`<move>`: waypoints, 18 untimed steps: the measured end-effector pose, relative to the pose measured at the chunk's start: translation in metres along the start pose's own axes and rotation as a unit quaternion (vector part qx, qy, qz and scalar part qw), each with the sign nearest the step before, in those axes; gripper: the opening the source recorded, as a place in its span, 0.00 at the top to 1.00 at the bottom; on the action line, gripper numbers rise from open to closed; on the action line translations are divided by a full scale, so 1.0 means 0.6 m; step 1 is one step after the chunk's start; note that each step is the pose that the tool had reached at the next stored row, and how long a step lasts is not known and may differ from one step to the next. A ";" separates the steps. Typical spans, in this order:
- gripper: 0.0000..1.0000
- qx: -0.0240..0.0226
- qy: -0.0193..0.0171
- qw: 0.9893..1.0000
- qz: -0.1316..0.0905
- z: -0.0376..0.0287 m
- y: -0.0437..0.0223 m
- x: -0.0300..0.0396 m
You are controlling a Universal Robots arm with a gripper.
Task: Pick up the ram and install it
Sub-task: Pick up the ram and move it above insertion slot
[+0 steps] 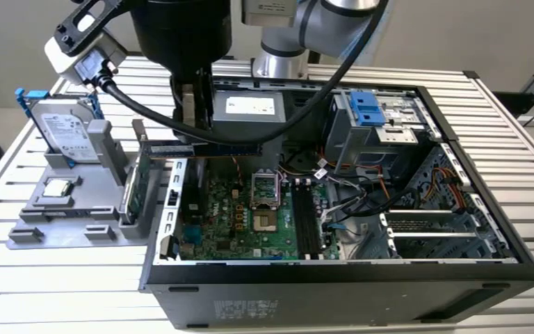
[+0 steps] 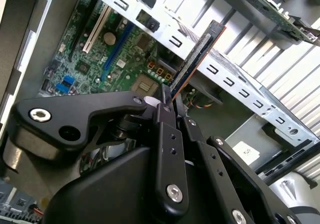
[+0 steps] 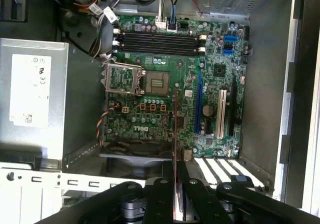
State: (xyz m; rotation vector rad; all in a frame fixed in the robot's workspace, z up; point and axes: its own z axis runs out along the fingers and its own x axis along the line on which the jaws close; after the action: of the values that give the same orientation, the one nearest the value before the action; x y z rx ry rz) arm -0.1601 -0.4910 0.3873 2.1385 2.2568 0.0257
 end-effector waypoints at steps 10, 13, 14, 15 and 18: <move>1.00 0.000 0.000 1.000 0.000 0.001 0.017 -0.001; 1.00 0.000 0.000 1.000 0.000 0.001 0.024 -0.001; 1.00 0.000 0.000 1.000 0.000 0.001 0.027 -0.001; 1.00 0.000 0.000 1.000 0.000 0.001 0.029 -0.002; 1.00 0.000 0.000 1.000 0.000 0.001 0.037 -0.002</move>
State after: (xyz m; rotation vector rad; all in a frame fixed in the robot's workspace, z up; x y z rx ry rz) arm -0.1381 -0.4910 0.3873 2.1386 2.2568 0.0257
